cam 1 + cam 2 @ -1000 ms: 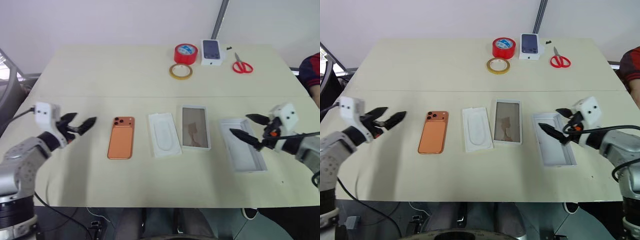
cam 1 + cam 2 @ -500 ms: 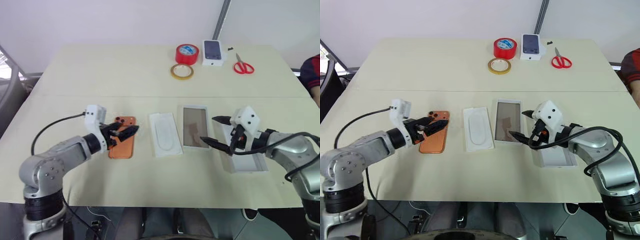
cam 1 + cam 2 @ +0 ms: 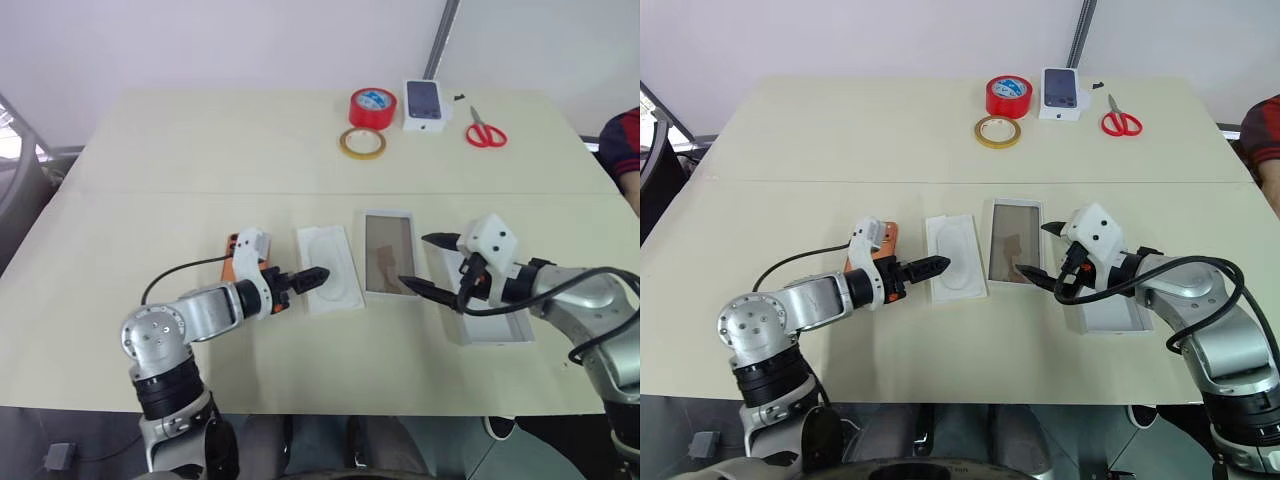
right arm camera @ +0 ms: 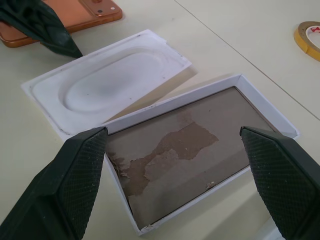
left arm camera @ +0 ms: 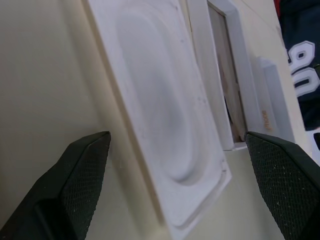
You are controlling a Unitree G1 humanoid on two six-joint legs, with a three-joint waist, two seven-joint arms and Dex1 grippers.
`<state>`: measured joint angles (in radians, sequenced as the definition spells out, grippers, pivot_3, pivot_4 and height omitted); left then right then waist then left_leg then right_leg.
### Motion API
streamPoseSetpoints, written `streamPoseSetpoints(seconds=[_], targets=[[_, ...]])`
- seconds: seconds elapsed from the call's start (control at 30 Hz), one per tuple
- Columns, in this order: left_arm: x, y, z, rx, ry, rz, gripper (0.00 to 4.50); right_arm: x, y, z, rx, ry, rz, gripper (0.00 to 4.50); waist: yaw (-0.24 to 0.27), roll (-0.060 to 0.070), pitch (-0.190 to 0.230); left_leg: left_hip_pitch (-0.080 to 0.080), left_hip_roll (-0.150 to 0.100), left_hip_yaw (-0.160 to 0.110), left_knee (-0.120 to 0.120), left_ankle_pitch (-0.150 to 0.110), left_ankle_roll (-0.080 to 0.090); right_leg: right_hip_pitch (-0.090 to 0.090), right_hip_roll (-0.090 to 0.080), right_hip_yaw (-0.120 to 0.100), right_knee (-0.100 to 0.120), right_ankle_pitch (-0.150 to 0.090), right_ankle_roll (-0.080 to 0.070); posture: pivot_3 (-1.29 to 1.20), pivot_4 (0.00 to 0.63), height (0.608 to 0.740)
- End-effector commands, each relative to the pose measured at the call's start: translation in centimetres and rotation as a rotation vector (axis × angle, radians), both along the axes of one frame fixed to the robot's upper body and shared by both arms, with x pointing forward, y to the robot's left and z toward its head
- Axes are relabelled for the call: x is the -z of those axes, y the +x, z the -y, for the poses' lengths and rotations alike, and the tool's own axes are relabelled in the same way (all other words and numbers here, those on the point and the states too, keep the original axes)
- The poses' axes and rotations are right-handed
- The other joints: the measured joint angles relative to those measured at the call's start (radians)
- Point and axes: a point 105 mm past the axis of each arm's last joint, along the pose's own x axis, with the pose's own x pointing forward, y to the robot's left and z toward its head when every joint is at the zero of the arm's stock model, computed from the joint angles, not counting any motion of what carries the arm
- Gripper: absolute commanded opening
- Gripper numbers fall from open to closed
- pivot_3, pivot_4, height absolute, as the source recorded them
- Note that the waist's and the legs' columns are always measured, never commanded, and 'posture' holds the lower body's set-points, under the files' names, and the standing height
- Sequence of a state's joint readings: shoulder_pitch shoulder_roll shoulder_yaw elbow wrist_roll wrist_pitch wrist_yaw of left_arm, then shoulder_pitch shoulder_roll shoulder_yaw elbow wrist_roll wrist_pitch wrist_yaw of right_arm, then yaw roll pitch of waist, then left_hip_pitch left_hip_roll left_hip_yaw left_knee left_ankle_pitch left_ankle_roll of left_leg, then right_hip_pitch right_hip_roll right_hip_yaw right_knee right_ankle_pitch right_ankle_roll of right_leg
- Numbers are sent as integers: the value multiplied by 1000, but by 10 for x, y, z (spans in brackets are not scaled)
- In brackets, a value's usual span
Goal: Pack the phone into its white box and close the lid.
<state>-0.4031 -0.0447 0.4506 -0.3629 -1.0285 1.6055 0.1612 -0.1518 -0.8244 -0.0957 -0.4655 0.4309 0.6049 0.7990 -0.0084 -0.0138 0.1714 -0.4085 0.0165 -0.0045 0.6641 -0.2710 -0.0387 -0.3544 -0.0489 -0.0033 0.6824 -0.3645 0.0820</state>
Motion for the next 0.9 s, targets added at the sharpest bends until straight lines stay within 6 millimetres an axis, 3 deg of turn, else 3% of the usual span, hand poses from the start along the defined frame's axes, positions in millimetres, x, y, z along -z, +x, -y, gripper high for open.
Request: streamPoseSetpoints(seconds=[0.03,0.1,0.27,0.3,0.63,0.73,0.9], targets=[[7,3,-4,-44,42,-33,3700,-10,-4,-9,-48,-21,47,4500,0,0,0,0,0,0,0,0,0,0,0,0,0,0,0,0,150,740],[6,6,-5,-65,31,-35,2591,-8,-7,-11,-63,-32,37,4500,1,0,0,0,0,0,0,0,0,0,0,0,0,0,0,0,150,740],[4,10,-8,-80,17,-38,309,6,-17,-19,-144,-135,-27,4500,2,0,0,0,0,0,0,1,-1,0,0,0,0,0,0,0,150,740],[4,10,-8,-81,15,-38,17,9,-19,-21,-165,-167,-42,4500,2,0,0,0,0,0,0,1,-1,0,0,0,0,0,0,0,150,740],[-21,22,-18,-127,-113,22,17,25,-8,-30,-209,-371,-92,4500,1,-1,1,0,0,0,0,1,-3,0,0,0,0,0,0,0,150,740],[-29,27,-30,-161,-103,53,0,37,-7,-33,-230,-417,-122,3706,3,-2,1,0,0,0,0,1,-3,0,0,0,-1,0,0,0,150,740],[-34,33,-46,-211,-84,69,0,44,-3,-30,-225,-473,-122,1257,1,-2,1,0,0,0,0,2,-3,0,0,0,-1,0,0,0,150,740]])
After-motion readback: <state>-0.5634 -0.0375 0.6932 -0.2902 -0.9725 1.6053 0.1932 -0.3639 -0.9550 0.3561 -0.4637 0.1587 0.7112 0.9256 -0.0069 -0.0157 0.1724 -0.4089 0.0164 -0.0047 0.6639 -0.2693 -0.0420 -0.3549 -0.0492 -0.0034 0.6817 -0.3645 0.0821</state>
